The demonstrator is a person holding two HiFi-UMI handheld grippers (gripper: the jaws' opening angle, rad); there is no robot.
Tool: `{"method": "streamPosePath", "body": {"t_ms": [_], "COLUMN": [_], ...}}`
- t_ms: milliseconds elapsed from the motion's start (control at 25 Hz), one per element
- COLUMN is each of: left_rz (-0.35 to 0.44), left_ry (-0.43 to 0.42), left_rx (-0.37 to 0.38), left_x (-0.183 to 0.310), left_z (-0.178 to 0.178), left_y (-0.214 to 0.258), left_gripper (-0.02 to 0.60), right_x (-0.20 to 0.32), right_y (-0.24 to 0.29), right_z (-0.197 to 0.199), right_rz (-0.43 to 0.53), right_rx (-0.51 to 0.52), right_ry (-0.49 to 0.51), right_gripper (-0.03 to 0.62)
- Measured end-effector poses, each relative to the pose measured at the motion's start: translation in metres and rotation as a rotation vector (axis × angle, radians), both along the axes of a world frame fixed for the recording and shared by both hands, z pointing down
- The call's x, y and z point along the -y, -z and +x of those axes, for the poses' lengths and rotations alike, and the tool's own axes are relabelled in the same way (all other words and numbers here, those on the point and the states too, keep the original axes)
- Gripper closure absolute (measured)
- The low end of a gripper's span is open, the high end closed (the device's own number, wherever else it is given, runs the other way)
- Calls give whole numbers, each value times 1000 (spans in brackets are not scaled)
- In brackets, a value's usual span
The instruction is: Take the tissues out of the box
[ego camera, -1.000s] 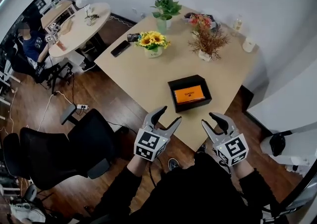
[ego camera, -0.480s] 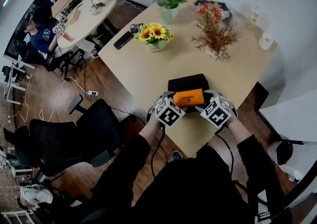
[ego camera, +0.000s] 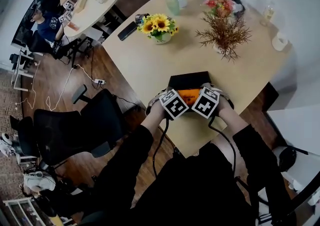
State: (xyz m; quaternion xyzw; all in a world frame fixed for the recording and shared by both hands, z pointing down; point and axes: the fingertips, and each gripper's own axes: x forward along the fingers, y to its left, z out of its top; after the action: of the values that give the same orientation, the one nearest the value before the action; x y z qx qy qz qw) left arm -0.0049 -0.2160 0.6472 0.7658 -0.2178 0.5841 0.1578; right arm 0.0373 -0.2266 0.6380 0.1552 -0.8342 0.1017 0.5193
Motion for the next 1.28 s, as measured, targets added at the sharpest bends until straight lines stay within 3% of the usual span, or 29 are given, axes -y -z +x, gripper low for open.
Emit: {"method": "streamPosePath", "body": {"t_ms": [240,360,480,640,1280], "left_rz": [-25,-28,-20,17,169], "left_ry": [-18,-46,-15,9,8], "left_rx": [29,28,3,-36,-106], "left_x": [0,-3,-3,-6,-6], "left_z": [-1,3,4,6,9], "left_y": [-5,-5,0,7,68], "left_gripper": [268,327,386,420,425], "right_x": [-2,-4,-4,-7,-10], "right_y": [-3,-3,1,7,71], "right_z": [-5,-6,-5,-2,3], "right_rz": [-3,5,15,38,234], "right_rx": [-23,-13,27,59,-7], "right_ry": [30,45,29,0,6], "right_gripper": [270,296,337,385,397]}}
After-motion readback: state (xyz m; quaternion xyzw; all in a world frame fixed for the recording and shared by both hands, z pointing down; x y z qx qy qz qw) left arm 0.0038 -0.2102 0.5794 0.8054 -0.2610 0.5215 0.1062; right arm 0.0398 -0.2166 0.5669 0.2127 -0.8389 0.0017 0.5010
